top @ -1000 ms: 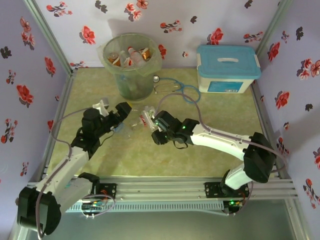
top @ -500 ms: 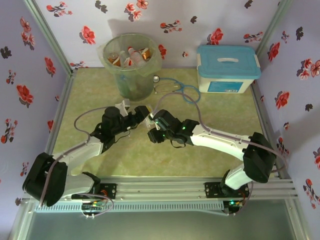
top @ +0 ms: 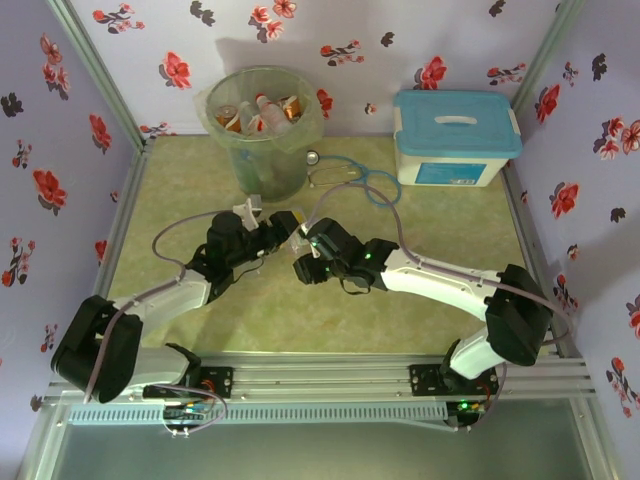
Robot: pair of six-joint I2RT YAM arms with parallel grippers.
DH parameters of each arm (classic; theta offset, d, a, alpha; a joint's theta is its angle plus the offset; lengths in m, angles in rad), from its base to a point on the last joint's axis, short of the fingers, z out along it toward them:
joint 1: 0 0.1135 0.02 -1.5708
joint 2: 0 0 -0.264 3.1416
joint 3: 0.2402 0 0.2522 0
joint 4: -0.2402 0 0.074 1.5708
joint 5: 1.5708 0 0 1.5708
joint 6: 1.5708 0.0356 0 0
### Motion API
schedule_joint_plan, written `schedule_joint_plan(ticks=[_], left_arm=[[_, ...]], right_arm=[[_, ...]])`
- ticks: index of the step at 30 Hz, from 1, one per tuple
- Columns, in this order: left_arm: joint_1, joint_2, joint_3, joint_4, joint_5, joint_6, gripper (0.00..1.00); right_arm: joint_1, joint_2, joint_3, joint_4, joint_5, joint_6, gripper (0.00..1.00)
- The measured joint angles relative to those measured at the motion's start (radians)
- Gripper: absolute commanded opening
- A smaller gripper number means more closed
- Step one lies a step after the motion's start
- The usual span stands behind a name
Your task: Put the plastic bottles in the bin
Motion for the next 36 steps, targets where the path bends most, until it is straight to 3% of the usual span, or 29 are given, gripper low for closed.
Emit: schedule_joint_plan(ticks=[4, 7, 11, 15, 19, 23, 28, 32, 36], left_arm=[[0.011, 0.007, 0.000, -0.001, 0.000, -0.002, 0.55], [0.025, 0.006, 0.001, -0.016, 0.000, 0.005, 0.54], [0.043, -0.008, 0.035, -0.113, 0.000, 0.052, 0.52], [0.068, -0.055, 0.157, -0.273, 0.000, 0.148, 0.47], [0.098, -0.068, 0.391, -0.429, 0.000, 0.277, 0.42], [0.130, -0.044, 0.666, -0.546, 0.000, 0.406, 0.34], [0.177, 0.062, 0.948, -0.584, -0.018, 0.543, 0.18], [0.213, 0.161, 1.048, -0.568, -0.103, 0.646, 0.08], [0.240, 0.280, 1.112, -0.532, -0.201, 0.761, 0.07]], right_arm=[[0.000, -0.001, -0.001, 0.010, 0.035, -0.010, 0.90], [0.000, -0.043, -0.032, 0.016, 0.088, -0.015, 0.99], [-0.010, -0.179, -0.066, -0.012, 0.191, -0.023, 0.99], [-0.089, -0.294, -0.067, -0.022, 0.268, -0.017, 0.99], [-0.182, -0.344, -0.117, -0.020, 0.277, 0.018, 0.99], [-0.201, -0.344, -0.181, -0.032, 0.266, 0.055, 0.98], [-0.201, -0.348, -0.191, -0.061, 0.262, 0.074, 0.98], [-0.201, -0.393, -0.216, -0.074, 0.263, 0.095, 0.98], [-0.201, -0.443, -0.242, -0.095, 0.270, 0.111, 0.98]])
